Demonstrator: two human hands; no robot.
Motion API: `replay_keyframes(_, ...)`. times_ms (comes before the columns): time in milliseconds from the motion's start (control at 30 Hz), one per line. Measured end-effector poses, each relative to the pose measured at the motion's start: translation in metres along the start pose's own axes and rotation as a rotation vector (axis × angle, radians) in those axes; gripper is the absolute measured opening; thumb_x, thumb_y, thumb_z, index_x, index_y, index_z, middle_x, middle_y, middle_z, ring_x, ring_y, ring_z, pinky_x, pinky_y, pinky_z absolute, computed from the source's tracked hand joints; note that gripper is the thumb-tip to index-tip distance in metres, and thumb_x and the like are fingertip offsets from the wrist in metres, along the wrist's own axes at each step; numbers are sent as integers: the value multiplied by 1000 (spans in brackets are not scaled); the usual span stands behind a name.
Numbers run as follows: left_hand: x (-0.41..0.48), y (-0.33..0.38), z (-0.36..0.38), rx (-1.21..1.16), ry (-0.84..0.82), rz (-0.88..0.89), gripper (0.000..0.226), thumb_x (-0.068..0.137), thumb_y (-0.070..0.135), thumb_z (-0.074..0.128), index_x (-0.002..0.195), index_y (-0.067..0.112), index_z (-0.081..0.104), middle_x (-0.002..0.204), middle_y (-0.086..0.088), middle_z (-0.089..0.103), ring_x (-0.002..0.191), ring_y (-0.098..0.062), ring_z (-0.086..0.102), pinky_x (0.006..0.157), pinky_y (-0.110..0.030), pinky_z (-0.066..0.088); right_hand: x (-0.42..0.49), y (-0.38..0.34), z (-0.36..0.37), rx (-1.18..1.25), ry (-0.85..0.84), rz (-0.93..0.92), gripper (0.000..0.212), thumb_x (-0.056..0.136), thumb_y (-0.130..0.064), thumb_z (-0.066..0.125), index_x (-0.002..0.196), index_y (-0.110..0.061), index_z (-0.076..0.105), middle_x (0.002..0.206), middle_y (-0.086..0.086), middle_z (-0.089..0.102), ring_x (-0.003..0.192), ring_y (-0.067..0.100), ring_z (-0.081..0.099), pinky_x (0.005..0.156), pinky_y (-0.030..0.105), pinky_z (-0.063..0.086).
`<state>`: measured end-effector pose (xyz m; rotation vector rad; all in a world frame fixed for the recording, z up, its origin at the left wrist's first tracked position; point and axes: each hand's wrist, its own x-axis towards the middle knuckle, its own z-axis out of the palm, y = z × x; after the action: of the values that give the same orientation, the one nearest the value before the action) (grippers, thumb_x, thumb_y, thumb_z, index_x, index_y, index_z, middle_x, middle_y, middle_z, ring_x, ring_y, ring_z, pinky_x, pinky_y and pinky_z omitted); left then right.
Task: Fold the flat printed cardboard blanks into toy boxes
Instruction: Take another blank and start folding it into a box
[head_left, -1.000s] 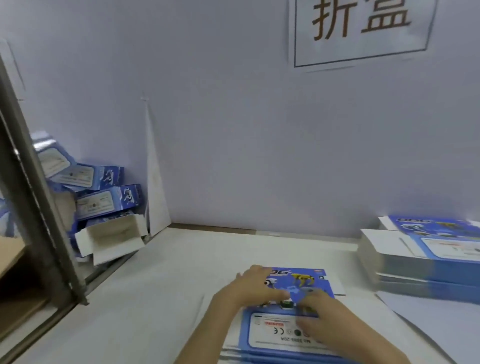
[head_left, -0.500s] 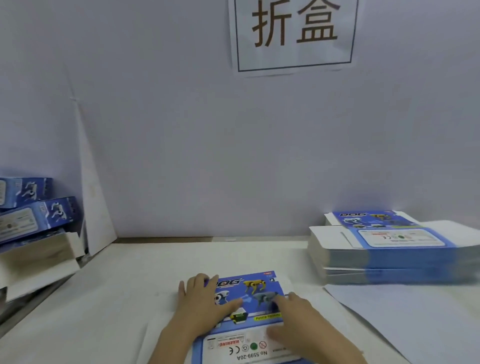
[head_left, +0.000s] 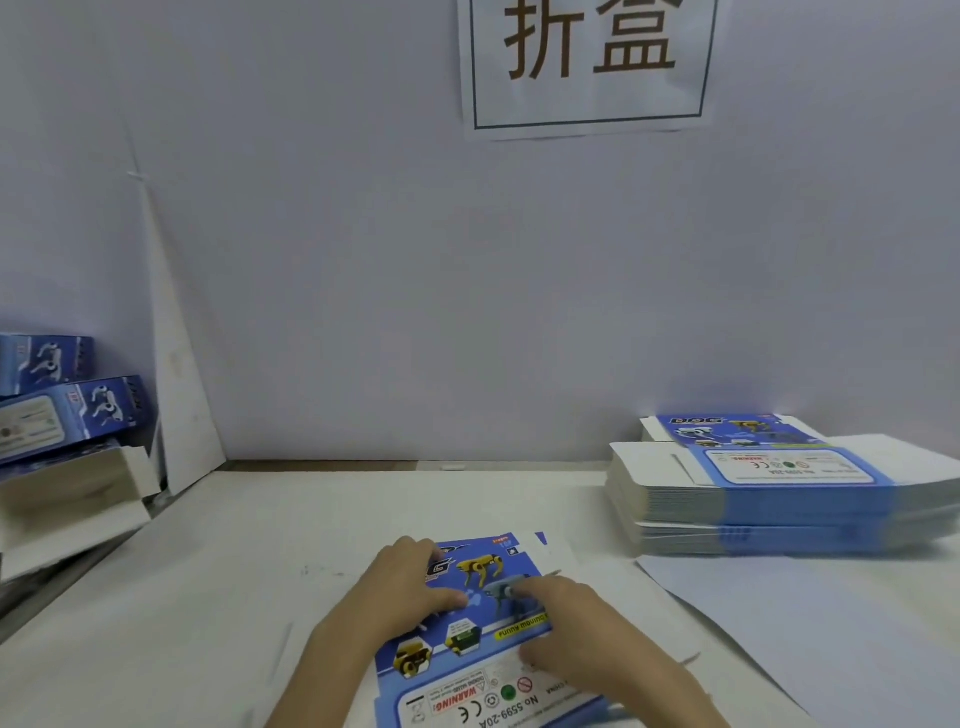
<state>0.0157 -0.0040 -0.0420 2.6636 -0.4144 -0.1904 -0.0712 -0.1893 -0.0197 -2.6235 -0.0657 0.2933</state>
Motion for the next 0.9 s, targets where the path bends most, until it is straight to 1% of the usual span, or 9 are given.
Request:
replay_keyframes(100,0,0,0,16,13,5,61,81,50,70,132,25,47,130,1,45,116,-14,47,93,-25,43,0,-1,2,-34,-17,-19,47,91,-29,58,136,-32,45,132,0,46,117,18,51,99,33,47)
replay_keyframes(200,-1,0,1,28,47,29,65,80,51,70,134,26,44,129,2,43,120,-14,41,94,-24,38,2,-1,4,-63,-23,-21,48,91,-31,58,137,-31,43,132,2,45,119,19,48,100,34,45)
replay_keyframes(333,-1,-1,1,37,79,46,71,80,53,69,138,28,38,130,4,39,122,-11,34,95,-23,35,4,-1,6,-70,-23,-14,51,90,-32,59,138,-31,41,134,1,43,121,19,46,101,35,45)
replay_keyframes(600,-4,3,1,88,121,90,72,82,53,67,141,25,37,132,5,39,124,-11,32,98,-23,34,2,-2,8,-23,7,-5,57,90,-29,61,141,-36,37,137,-1,42,124,17,46,102,32,45)
replay_keyframes(733,-2,4,-2,153,176,100,80,77,55,70,143,26,34,129,3,35,122,-13,30,100,-24,35,0,-1,7,-10,7,-28,57,89,-27,62,141,-34,38,136,1,43,123,19,46,103,33,44)
replay_keyframes(833,0,7,-4,209,196,85,83,73,58,72,140,27,35,126,4,34,119,-13,32,96,-23,36,0,-1,6,14,26,-54,60,87,-25,64,139,-39,38,133,-1,45,122,18,47,101,32,44)
replay_keyframes(900,-3,10,-7,193,163,48,72,72,58,73,129,29,41,125,5,44,113,-12,43,88,-24,41,-2,-2,6,16,37,-63,60,87,-24,64,139,-41,38,130,-2,46,118,17,48,99,32,46)
